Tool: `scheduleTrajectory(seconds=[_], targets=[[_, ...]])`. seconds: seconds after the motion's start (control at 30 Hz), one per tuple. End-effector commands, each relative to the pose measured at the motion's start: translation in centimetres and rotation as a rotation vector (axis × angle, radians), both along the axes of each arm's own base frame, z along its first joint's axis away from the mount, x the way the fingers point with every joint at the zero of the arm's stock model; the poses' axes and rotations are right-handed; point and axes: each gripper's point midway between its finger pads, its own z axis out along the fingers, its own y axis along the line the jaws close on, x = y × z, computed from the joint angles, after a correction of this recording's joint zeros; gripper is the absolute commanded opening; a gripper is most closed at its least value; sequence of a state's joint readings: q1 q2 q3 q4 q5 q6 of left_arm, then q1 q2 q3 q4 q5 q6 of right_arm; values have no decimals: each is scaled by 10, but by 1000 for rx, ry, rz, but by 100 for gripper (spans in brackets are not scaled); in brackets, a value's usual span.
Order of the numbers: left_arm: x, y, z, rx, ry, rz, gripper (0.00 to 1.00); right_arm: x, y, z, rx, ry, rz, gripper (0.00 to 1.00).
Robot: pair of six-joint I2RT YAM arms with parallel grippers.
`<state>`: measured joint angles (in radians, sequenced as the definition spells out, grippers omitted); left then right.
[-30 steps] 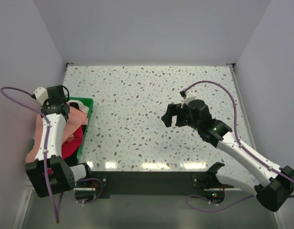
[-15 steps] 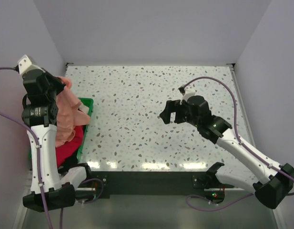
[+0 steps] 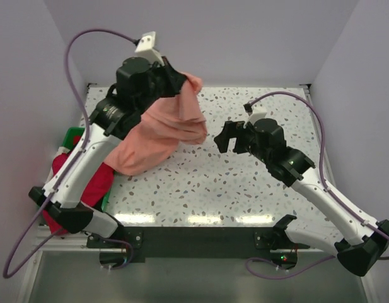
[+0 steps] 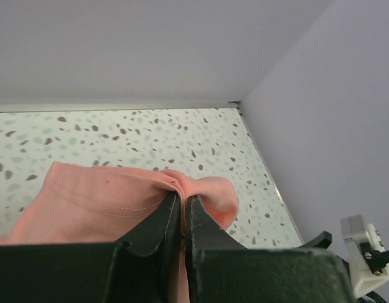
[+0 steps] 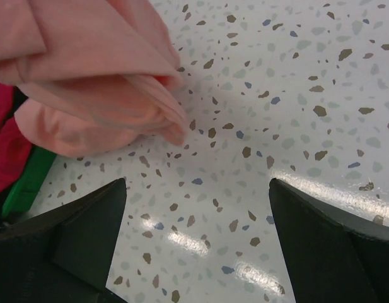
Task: Fold and stack the t-shirts
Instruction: Move the tshirt to the center of the board
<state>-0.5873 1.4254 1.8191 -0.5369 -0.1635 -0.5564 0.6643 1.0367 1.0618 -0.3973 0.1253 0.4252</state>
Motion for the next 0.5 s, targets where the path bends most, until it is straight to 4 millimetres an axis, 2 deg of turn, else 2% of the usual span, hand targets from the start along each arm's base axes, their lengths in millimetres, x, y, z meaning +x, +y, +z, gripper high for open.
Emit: scheduleTrajectory(seconds=[0.0,0.1,0.17,0.2,0.23,0.3,0.33,0.37,0.4,0.47], targets=[[2,-36,35,-55,-90,-63,0,3,-15,25,4,-65,-60,99],[27,-75,-12,-32,0,-134,0,4,-21,19,-10,-48,-101,99],[35,-95,-33,-31,38,-188,0,5,-27,13,-30,-33,-133,99],[46,-108,-60,-7,83,-207,3,6,-29,10,-37,-28,-147,99],[51,-115,-67,0,93,-222,27,6,-31,5,-43,-15,-160,99],[63,-125,-101,42,161,-237,45,8,-38,-3,-66,-5,-201,99],[66,-125,-111,53,182,-240,57,10,-40,-10,-76,10,-217,99],[68,-123,-120,54,199,-235,60,10,-43,-15,-89,22,-236,98],[71,-110,-140,62,239,-215,61,10,-44,-20,-95,37,-249,98],[74,-95,-151,21,261,-187,63,10,-46,-32,-114,59,-262,98]])
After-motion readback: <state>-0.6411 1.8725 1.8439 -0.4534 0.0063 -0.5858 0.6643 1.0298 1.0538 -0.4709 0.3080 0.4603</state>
